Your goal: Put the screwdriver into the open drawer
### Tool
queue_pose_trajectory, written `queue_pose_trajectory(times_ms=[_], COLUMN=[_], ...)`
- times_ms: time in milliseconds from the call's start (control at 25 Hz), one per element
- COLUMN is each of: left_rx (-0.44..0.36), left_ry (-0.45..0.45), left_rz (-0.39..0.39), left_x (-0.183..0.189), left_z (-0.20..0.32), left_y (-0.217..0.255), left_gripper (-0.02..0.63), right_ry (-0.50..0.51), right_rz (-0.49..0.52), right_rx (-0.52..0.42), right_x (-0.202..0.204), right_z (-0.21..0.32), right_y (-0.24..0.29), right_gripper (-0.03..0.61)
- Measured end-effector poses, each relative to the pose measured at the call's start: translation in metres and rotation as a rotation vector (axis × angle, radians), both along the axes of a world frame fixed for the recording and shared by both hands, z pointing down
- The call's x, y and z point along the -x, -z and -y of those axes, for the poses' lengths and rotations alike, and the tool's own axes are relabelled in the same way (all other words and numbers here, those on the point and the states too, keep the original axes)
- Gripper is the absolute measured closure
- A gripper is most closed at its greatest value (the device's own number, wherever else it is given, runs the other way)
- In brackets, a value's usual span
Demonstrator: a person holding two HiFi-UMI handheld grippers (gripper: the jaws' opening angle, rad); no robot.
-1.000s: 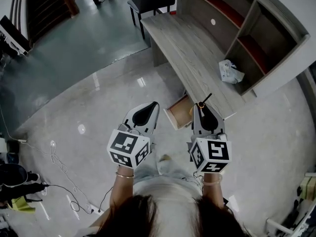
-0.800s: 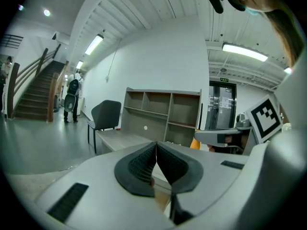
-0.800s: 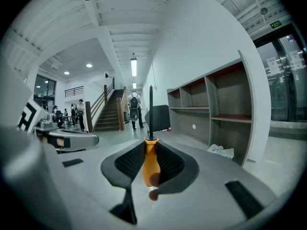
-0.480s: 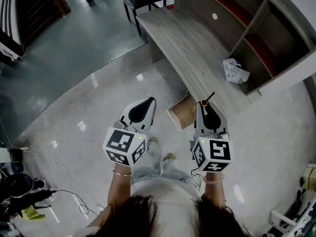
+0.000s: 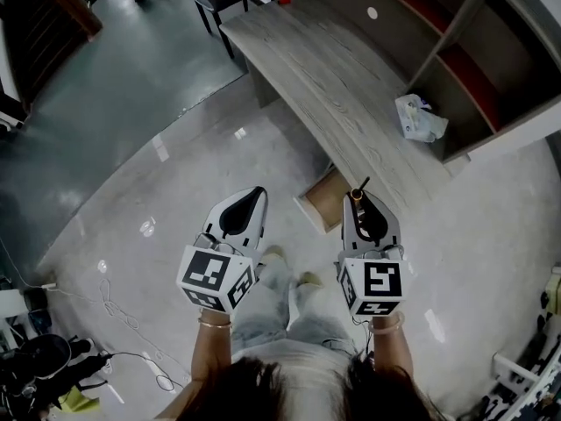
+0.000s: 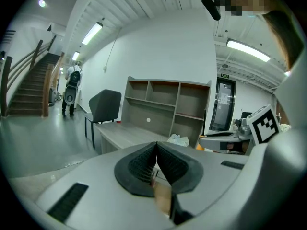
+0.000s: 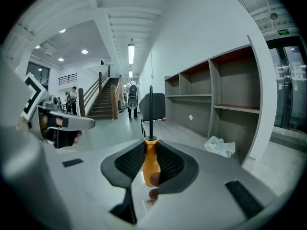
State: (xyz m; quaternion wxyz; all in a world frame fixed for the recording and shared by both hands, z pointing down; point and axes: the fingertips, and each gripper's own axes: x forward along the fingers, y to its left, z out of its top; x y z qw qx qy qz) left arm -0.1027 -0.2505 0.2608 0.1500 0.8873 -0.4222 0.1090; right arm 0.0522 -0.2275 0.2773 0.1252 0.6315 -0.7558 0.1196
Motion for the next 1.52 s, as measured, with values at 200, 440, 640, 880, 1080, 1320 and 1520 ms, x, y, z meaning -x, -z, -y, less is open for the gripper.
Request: queue_pose_trajectory(times_ms=[200,440,640,880,1080,1320,1520], left_rx=[0.037,0.084,0.107,0.137,0.158,0.183,0.197], left_ry=[-0.017,-0.002,0.023,0.016,0.017,0.022,0.027], left_rz=[0.009,0.008,0.006,0.03,0.038,0.051,0.056], left_x=[0.008,0.023,0.036,0.042,0.044,0.044,0.043], left_z=[0.008,0.023,0.04,0.049,0.057,0.067,0.073], left_y=[-0.027,-0.063,-0.094,-0.132,-0.161,-0.2,-0.223], left_gripper=[0.597,0.597,0.597,0.597,0.597,0.597,0.597], right_ry=[0.015,-0.005,-0.008,-0.029,-0.03,-0.029,-0.028], right_rz=[-0.038,-0.046,-0.066,-0.075,-0.101,-0.155,-0.185], right_rx=[0.038,0.085,0.116,0.168,0.2,0.24,0.269], right_x=[0.008,0.012,0.014,0.012,0.01,-0.001,-0.009], right_z=[0.009,0.018,0.026,0.027,0.032,0.039,0.042], right_y=[-0.03,-0.07,-0.111,-0.164,-0.205,-0.255,-0.291], right_gripper=[0.489,0.489,0.489,0.489,0.489,0.489,0.489])
